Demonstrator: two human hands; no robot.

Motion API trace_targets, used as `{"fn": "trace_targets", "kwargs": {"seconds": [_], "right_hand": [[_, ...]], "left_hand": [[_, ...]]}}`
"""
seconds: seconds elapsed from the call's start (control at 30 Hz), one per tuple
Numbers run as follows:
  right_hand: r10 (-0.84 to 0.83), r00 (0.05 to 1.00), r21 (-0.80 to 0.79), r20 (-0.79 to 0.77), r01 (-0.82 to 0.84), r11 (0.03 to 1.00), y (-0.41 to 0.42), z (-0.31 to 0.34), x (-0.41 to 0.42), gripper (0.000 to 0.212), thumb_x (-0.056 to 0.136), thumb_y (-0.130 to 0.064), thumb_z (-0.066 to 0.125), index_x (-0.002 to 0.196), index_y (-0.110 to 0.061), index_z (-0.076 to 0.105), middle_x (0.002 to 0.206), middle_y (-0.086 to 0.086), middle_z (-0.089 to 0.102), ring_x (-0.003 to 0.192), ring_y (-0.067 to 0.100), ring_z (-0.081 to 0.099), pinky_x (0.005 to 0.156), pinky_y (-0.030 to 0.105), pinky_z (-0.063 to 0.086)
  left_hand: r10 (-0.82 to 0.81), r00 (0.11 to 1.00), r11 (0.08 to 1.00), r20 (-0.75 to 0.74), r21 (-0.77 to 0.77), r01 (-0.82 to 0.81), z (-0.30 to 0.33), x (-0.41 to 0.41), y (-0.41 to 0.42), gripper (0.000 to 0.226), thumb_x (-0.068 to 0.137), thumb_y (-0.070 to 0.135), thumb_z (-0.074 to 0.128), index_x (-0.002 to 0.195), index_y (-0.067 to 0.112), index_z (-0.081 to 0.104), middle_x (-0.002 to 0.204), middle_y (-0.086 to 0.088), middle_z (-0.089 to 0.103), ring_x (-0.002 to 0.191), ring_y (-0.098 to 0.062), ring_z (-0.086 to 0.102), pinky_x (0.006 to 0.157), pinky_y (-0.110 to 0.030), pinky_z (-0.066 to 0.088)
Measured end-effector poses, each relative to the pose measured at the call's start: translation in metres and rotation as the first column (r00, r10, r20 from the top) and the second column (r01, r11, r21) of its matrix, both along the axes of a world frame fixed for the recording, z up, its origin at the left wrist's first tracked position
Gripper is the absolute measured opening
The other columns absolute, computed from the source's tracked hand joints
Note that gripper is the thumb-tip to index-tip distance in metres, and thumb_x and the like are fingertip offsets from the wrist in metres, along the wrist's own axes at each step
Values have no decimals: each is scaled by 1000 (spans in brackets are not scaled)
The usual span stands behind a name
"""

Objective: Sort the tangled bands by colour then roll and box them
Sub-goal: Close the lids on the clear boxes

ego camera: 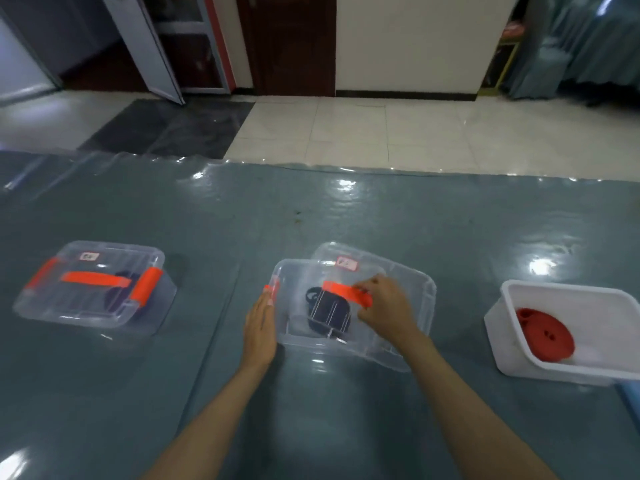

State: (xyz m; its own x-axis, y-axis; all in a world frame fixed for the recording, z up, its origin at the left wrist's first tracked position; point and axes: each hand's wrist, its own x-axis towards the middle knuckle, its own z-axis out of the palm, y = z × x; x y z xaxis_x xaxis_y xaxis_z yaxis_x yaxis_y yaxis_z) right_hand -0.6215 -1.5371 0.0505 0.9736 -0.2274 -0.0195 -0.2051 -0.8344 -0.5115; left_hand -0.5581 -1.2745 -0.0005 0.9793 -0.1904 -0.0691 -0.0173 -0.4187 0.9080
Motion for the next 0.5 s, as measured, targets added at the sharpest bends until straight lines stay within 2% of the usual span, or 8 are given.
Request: {"fn": "trace_targets", "kwargs": {"seconds": [0.07, 0.13, 0.17, 0.23, 0.33, 0.4, 0.47, 0.5], "right_hand": [[72, 997, -57, -31, -74, 996, 28, -5, 15, 42, 80, -12, 73, 121, -21, 77, 114, 9, 68, 108, 32, 61, 92, 41, 50], [100, 995, -73, -18, -101, 992, 50, -13, 22, 44, 84, -11, 70, 126, -23, 74, 120, 4, 67, 111, 27, 58, 95, 41, 48], [97, 995, -79, 7, -96, 992, 60, -19, 24, 44, 86, -10, 70, 128, -24, 73, 122, 2, 66, 112, 25, 57, 96, 40, 48], [73, 996, -52, 53, -70, 996, 65, -26, 25, 44, 89, -8, 71, 130, -22, 72, 123, 0, 66, 112, 22, 57, 100, 41, 48], [116, 989, -8, 93, -116, 993, 53, -33, 22, 40, 90, -4, 73, 128, -18, 74, 125, 2, 69, 116, 25, 62, 103, 47, 50], [117, 967, -134, 226, -88, 987, 37, -41, 9, 41, 87, 0, 71, 123, -20, 78, 129, 4, 71, 122, 34, 66, 101, 52, 51], [-118, 952, -175, 284, 173, 969, 23, -52, -8, 49, 92, -7, 64, 138, -22, 69, 148, 8, 62, 140, 36, 56, 107, 58, 46], [-317, 919, -62, 235, 339, 939, 17, -58, -16, 51, 102, -16, 59, 152, -19, 54, 160, 12, 48, 150, 35, 43, 115, 60, 38]], "left_hand": [[152, 985, 984, -86, -75, -159, 4, 9, -2, 50, 107, 53, 38, 128, 24, 73, 133, 2, 71, 127, -19, 62, 111, -42, 48], [202, 973, 974, -113, -77, -211, 6, 16, -4, 38, 99, 58, 51, 97, 28, 74, 103, 3, 75, 99, -22, 68, 89, -40, 57], [218, 971, 972, -100, -70, -225, 5, 19, -4, 30, 98, 51, 59, 98, 26, 74, 101, 1, 75, 98, -25, 69, 89, -45, 59], [227, 972, 973, -70, -25, -229, -2, 19, -7, 24, 98, 28, 67, 120, 20, 77, 108, -7, 76, 107, -33, 67, 95, -51, 56], [254, 967, 964, -10, 80, -253, -14, 23, -8, 38, 99, 14, 66, 137, 12, 70, 126, -7, 69, 121, -31, 57, 108, -44, 48], [271, 963, 961, -13, 69, -269, -18, 25, -9, 37, 99, 14, 66, 136, 11, 67, 136, -7, 57, 127, -27, 52, 110, -39, 43], [272, 953, 959, -130, -39, -279, -22, 29, -9, 39, 100, 20, 67, 139, 15, 62, 137, -5, 56, 124, -24, 57, 105, -36, 47], [263, 941, 952, -212, -100, -289, -23, 30, -8, 41, 101, 25, 68, 141, 18, 58, 137, -3, 60, 120, -23, 61, 102, -36, 50]]}}
